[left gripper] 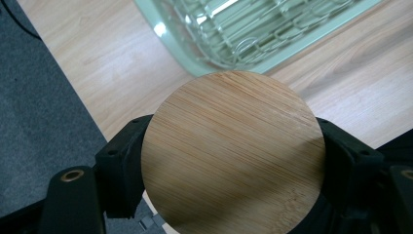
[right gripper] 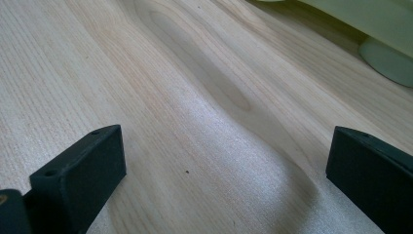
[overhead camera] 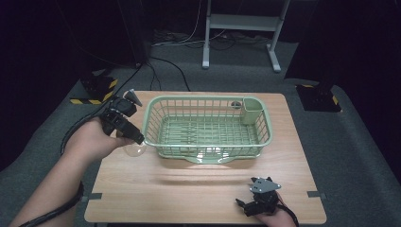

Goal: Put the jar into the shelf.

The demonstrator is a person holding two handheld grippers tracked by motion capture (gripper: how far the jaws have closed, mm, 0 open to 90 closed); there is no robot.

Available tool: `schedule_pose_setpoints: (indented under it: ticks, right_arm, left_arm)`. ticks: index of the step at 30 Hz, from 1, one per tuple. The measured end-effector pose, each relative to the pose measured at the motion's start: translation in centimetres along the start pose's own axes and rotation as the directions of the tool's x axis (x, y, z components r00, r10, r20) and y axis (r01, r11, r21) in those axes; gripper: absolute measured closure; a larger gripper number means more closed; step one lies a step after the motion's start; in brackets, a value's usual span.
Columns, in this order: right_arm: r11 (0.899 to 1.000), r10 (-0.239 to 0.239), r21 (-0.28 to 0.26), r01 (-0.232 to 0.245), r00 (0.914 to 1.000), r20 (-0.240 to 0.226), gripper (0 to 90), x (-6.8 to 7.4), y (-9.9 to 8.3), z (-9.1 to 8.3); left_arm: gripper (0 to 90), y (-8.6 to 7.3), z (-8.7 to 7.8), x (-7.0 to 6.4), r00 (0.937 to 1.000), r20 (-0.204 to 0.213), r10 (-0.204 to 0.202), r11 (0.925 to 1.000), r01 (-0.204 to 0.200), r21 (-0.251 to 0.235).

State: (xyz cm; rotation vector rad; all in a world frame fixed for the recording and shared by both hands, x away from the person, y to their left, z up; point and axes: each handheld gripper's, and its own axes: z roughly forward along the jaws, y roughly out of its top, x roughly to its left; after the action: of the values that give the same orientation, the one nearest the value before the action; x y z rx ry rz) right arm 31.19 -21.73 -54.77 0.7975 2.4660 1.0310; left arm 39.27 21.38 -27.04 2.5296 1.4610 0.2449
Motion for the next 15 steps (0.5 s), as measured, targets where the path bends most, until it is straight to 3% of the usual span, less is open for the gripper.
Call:
schedule_pose_setpoints:
  ticks: [15]
  right_arm:
    - [1.000, 0.001, -0.002, -0.001, 1.0000, -0.007, 1.1, 0.0, 0.0, 0.0]
  left_arm:
    - [24.1, 3.9, 0.0, -1.8, 0.9992, 0.005, 0.040, 0.9990, -0.040, -0.019]
